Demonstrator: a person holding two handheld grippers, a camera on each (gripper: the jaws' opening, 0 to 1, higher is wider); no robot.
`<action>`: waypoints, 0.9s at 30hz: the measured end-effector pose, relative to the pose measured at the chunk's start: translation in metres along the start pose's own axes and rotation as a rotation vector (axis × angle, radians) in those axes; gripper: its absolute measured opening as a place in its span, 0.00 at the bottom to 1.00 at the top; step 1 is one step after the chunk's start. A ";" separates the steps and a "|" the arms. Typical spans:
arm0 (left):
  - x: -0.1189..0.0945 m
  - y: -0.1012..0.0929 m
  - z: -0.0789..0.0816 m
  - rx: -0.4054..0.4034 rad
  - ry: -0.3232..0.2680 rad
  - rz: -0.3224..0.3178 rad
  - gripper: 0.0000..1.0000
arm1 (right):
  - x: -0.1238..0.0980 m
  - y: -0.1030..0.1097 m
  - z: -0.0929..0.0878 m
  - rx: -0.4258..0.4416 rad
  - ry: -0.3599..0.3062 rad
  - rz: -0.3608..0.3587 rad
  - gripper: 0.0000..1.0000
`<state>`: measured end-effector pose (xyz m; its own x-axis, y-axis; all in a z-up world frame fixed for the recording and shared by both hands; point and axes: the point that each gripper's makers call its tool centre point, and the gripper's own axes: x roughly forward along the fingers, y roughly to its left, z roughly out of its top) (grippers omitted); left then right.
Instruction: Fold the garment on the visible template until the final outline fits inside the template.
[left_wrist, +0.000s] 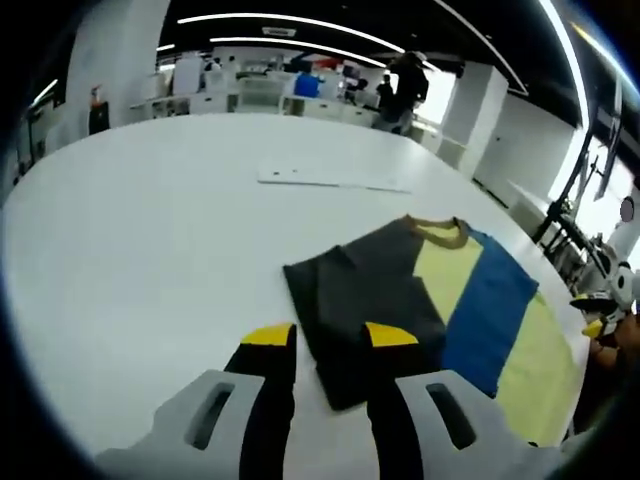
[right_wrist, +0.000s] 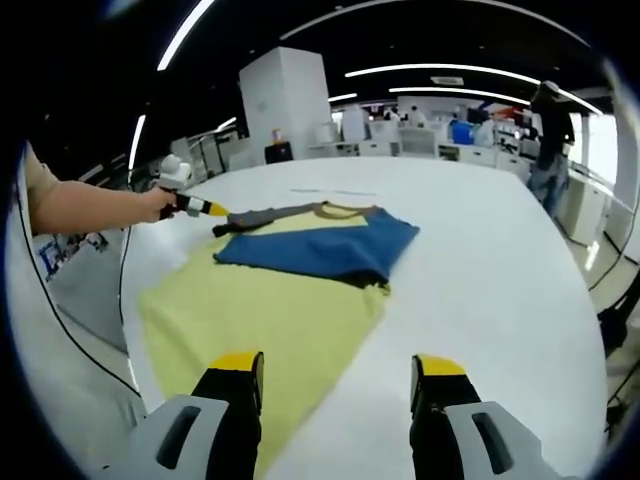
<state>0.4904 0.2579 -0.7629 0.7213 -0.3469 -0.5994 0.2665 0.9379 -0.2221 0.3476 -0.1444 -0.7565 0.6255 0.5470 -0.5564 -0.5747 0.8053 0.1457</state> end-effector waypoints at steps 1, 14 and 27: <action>0.002 0.000 0.000 0.003 0.005 -0.005 0.20 | 0.000 0.000 0.001 0.001 -0.003 0.001 0.57; -0.002 -0.010 0.008 0.024 0.000 -0.070 0.00 | -0.002 0.007 0.005 -0.013 -0.011 0.006 0.57; -0.022 -0.046 0.052 0.044 -0.107 -0.165 0.00 | -0.007 0.012 0.004 -0.017 -0.022 0.012 0.57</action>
<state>0.4957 0.2219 -0.6996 0.7288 -0.4961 -0.4720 0.4126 0.8683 -0.2754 0.3383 -0.1376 -0.7472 0.6297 0.5614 -0.5369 -0.5907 0.7949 0.1385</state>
